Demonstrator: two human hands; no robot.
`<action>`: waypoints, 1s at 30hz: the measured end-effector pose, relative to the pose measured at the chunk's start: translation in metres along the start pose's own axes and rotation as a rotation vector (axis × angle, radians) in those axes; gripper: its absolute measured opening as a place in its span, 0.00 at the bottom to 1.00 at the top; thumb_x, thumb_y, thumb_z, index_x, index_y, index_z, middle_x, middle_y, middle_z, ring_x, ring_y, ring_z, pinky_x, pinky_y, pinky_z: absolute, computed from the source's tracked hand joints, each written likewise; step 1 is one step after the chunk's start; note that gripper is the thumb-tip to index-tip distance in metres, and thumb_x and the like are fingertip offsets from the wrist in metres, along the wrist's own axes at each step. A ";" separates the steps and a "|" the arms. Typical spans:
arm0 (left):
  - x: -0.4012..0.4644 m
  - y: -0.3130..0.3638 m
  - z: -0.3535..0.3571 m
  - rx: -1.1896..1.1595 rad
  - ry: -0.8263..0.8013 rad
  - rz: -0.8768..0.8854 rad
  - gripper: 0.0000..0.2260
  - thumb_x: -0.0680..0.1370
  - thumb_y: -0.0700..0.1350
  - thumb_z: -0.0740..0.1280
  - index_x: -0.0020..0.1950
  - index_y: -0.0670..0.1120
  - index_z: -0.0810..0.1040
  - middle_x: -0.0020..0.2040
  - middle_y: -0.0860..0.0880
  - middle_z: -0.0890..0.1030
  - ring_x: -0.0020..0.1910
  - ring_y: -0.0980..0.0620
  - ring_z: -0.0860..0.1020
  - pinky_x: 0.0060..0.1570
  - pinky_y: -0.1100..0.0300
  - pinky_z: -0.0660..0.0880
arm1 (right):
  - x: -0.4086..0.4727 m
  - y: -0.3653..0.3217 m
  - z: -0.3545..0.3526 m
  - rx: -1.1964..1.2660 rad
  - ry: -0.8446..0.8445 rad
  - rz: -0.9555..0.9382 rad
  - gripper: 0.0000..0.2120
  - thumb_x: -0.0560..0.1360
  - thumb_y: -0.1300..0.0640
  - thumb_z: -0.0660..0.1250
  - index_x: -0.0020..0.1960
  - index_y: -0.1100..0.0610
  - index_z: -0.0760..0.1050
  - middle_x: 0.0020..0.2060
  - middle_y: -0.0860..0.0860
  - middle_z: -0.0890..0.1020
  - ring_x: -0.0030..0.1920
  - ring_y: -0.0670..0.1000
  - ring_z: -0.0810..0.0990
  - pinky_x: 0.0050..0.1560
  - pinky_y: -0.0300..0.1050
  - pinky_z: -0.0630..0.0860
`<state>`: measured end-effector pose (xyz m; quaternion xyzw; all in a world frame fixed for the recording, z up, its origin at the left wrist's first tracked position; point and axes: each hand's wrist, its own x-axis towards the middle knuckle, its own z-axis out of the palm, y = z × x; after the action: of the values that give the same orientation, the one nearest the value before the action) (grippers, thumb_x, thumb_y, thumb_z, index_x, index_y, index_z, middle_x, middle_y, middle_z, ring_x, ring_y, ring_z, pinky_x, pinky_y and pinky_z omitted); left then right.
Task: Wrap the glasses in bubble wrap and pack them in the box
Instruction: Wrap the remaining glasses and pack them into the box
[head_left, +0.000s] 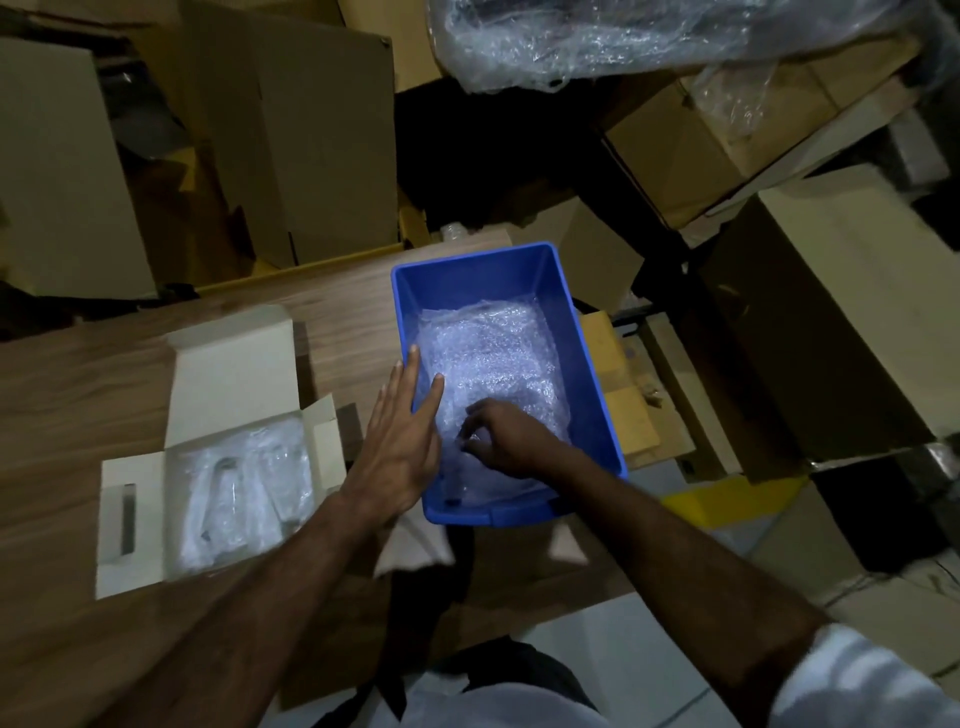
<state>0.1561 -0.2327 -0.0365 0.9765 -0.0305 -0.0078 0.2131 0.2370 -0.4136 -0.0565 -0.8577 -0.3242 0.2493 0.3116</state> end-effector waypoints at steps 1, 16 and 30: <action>0.000 0.000 0.000 -0.008 -0.002 -0.007 0.33 0.80 0.37 0.62 0.83 0.46 0.53 0.82 0.43 0.37 0.81 0.44 0.38 0.78 0.47 0.44 | -0.004 0.002 -0.005 0.030 0.072 -0.001 0.06 0.76 0.57 0.72 0.50 0.58 0.85 0.52 0.57 0.85 0.58 0.57 0.82 0.60 0.52 0.75; 0.050 0.015 -0.042 -0.216 0.075 0.064 0.31 0.77 0.57 0.71 0.78 0.52 0.67 0.84 0.46 0.47 0.82 0.46 0.49 0.77 0.50 0.53 | -0.066 -0.061 -0.061 -0.234 0.580 -0.333 0.04 0.77 0.59 0.68 0.51 0.58 0.78 0.58 0.54 0.84 0.61 0.50 0.81 0.46 0.46 0.79; 0.015 0.014 -0.111 -0.560 0.173 0.148 0.08 0.82 0.39 0.65 0.58 0.46 0.82 0.59 0.55 0.83 0.62 0.60 0.79 0.64 0.56 0.75 | -0.084 -0.077 -0.016 -0.079 0.669 -0.003 0.31 0.69 0.67 0.68 0.71 0.52 0.75 0.70 0.48 0.77 0.69 0.49 0.76 0.68 0.45 0.73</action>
<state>0.1734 -0.2005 0.0699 0.8719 -0.0801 0.0826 0.4759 0.1607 -0.4331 0.0275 -0.9030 -0.2146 -0.0593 0.3674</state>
